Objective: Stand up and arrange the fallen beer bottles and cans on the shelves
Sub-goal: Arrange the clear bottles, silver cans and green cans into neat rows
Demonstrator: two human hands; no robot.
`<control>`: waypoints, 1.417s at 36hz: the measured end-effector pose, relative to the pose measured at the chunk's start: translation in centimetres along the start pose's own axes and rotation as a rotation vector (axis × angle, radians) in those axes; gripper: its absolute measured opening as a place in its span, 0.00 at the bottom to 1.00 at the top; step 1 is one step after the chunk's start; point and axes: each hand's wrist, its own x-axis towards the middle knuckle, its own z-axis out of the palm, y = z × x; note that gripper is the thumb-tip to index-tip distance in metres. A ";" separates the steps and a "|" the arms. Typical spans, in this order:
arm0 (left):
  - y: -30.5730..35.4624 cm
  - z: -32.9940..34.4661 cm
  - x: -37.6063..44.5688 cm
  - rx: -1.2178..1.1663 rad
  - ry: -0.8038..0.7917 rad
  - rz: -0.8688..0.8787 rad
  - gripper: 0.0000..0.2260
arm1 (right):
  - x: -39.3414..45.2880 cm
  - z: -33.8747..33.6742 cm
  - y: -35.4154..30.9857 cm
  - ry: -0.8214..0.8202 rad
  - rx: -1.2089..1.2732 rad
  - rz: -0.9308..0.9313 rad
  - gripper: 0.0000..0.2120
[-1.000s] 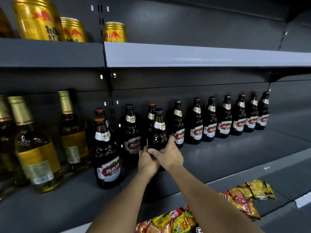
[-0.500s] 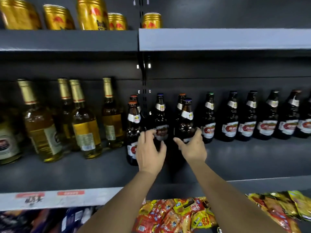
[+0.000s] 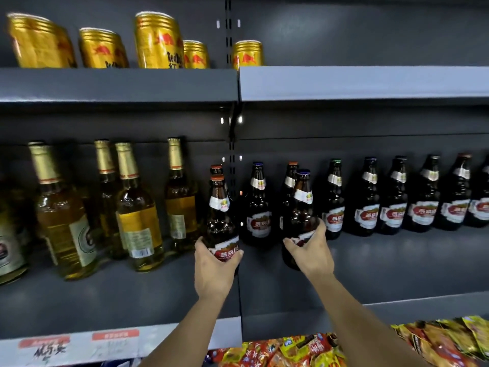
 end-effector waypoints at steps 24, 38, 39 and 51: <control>-1.0 0.2 0.3 -0.063 -0.049 0.005 0.41 | -1.3 1.3 0.9 0.013 -0.055 0.050 0.50; 0.1 -0.7 0.0 -0.049 -0.051 -0.038 0.39 | -1.8 0.6 -0.3 0.085 -0.220 0.060 0.32; 0.6 -0.7 -0.1 -0.052 -0.054 -0.031 0.40 | -1.6 -0.1 -0.4 0.090 -0.235 0.055 0.32; 7.4 8.1 -6.1 -0.094 -0.189 0.085 0.38 | 3.4 -13.2 4.8 0.174 -0.236 0.097 0.39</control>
